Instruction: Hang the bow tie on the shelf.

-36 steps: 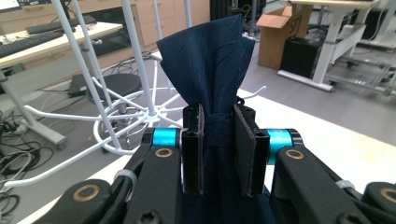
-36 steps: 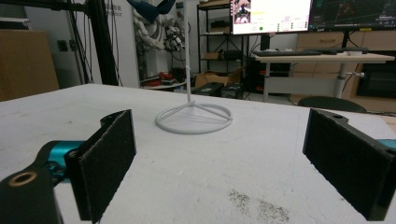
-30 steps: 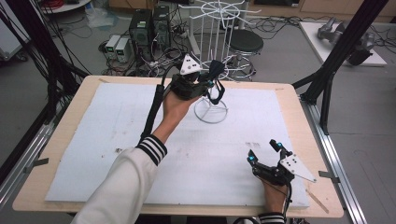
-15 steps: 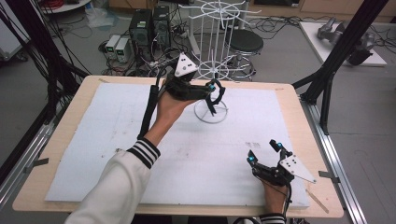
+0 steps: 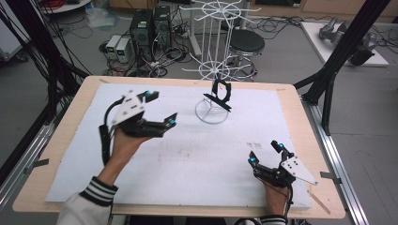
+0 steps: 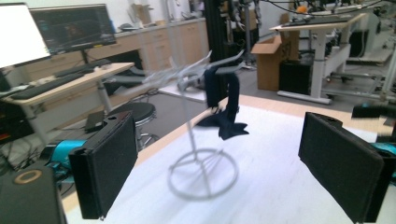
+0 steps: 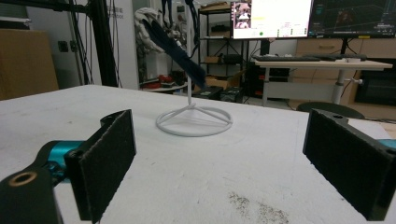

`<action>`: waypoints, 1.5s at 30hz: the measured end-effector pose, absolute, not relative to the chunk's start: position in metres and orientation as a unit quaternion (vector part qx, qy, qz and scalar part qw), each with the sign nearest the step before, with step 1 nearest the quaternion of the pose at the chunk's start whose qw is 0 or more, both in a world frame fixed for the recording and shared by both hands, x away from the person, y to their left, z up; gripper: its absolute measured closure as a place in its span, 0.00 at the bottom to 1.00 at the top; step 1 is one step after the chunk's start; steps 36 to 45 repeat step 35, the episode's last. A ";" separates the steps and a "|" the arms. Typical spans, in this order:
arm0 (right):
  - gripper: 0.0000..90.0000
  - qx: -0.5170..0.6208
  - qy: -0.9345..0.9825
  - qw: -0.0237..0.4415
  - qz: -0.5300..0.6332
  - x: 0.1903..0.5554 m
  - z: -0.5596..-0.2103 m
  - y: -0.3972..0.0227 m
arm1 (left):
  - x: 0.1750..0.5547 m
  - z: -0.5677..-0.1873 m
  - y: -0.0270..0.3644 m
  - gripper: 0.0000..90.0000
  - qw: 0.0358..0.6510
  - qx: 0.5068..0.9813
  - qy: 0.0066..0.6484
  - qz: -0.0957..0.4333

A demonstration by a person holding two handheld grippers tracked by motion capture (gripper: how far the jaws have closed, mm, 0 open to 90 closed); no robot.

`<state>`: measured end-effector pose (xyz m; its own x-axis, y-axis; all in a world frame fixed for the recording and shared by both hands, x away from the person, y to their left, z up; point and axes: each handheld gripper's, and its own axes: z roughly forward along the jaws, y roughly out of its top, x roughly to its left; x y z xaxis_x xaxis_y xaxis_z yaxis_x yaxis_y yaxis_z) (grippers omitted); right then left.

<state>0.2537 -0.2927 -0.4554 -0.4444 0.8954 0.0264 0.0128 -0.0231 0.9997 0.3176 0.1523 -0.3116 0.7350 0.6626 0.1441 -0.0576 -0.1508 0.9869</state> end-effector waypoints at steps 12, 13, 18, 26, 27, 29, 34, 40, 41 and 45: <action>0.10 0.381 0.597 0.364 0.605 0.254 -0.455 -0.293 | 0.277 -0.399 0.264 0.14 0.626 0.655 0.270 0.327; 0.10 0.381 0.597 0.364 0.605 0.254 -0.455 -0.293 | 0.274 -0.406 0.269 0.14 0.631 0.648 0.272 0.328; 0.10 0.379 0.597 0.365 0.606 0.254 -0.455 -0.292 | 0.266 -0.430 0.283 0.14 0.636 0.631 0.289 0.338; 0.10 0.379 0.597 0.365 0.606 0.254 -0.455 -0.292 | 0.268 -0.455 0.279 0.14 0.642 0.623 0.295 0.334; 0.10 0.379 0.597 0.365 0.606 0.254 -0.455 -0.292 | 0.267 -0.455 0.279 0.14 0.642 0.621 0.297 0.337; 0.10 0.379 0.596 0.366 0.606 0.253 -0.455 -0.292 | 0.267 -0.456 0.281 0.14 0.649 0.614 0.300 0.334; 0.10 0.378 0.598 0.368 0.603 0.253 -0.455 -0.292 | 0.269 -0.456 0.281 0.14 0.645 0.610 0.314 0.336; 0.10 0.377 0.599 0.366 0.604 0.254 -0.455 -0.292 | 0.269 -0.456 0.281 0.14 0.643 0.611 0.314 0.338; 0.10 0.377 0.599 0.366 0.604 0.254 -0.455 -0.292 | 0.269 -0.456 0.281 0.14 0.643 0.611 0.314 0.338; 0.10 0.377 0.599 0.366 0.604 0.254 -0.455 -0.292 | 0.269 -0.456 0.281 0.14 0.643 0.611 0.314 0.338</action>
